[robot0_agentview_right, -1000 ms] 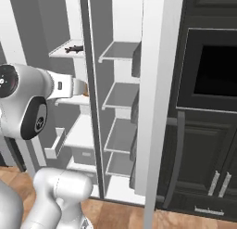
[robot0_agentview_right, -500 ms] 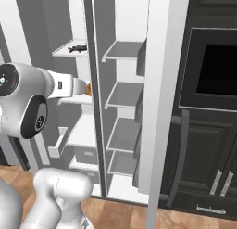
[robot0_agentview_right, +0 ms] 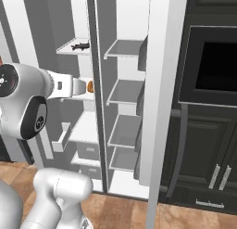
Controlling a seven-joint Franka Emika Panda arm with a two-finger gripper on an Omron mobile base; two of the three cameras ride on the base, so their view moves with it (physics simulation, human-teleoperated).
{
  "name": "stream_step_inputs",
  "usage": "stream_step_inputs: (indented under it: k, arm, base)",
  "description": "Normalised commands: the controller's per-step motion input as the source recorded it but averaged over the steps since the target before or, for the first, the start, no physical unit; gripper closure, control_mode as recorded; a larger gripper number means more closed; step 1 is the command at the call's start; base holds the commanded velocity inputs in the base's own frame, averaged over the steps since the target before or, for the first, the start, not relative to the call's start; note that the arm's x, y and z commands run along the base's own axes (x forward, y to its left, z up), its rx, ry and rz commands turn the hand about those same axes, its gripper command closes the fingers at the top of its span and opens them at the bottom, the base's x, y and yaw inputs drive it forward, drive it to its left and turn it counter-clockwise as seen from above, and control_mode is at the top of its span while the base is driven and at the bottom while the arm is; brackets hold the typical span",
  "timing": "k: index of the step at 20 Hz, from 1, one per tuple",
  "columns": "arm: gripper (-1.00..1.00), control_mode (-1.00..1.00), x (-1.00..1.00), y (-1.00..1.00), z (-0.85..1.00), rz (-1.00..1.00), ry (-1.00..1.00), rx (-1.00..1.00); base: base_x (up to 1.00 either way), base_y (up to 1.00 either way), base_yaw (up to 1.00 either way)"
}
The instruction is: There's a fish in the fridge that needs to be moved to the freezer for freezing. Pick up the fish from the fridge, place it on any shelf in the freezer, and close the fridge and freezer doors when done.
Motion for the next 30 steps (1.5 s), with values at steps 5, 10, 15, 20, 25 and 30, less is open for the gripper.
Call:
stream_step_inputs:
  k: [5, 10, 15, 20, 25, 30]
  arm:
    - [-1.00, -1.00, -0.37, -0.10, 0.00, 0.00, -0.11, 0.00]
    - [-1.00, -1.00, -1.00, -0.49, 0.00, 0.00, -0.32, 0.00]
    - [-1.00, -1.00, -0.82, -0.58, 0.06, -0.01, -0.29, 0.00]
    - [-1.00, -1.00, -0.33, -0.97, 0.18, 0.00, -0.21, 0.00]
    - [-1.00, -1.00, -0.09, -0.89, 0.10, 0.00, -0.21, 0.02]
    - [-1.00, -1.00, 0.02, -0.54, -0.07, 0.03, -0.29, 0.05]
  base:
    - [0.00, 0.00, 0.00]
    - [0.00, 0.00, 0.00]
    - [0.00, 0.00, 0.00]
    - [0.00, 0.00, 0.00]
    - [0.00, 0.00, 0.00]
    - [0.00, 0.00, 0.00]
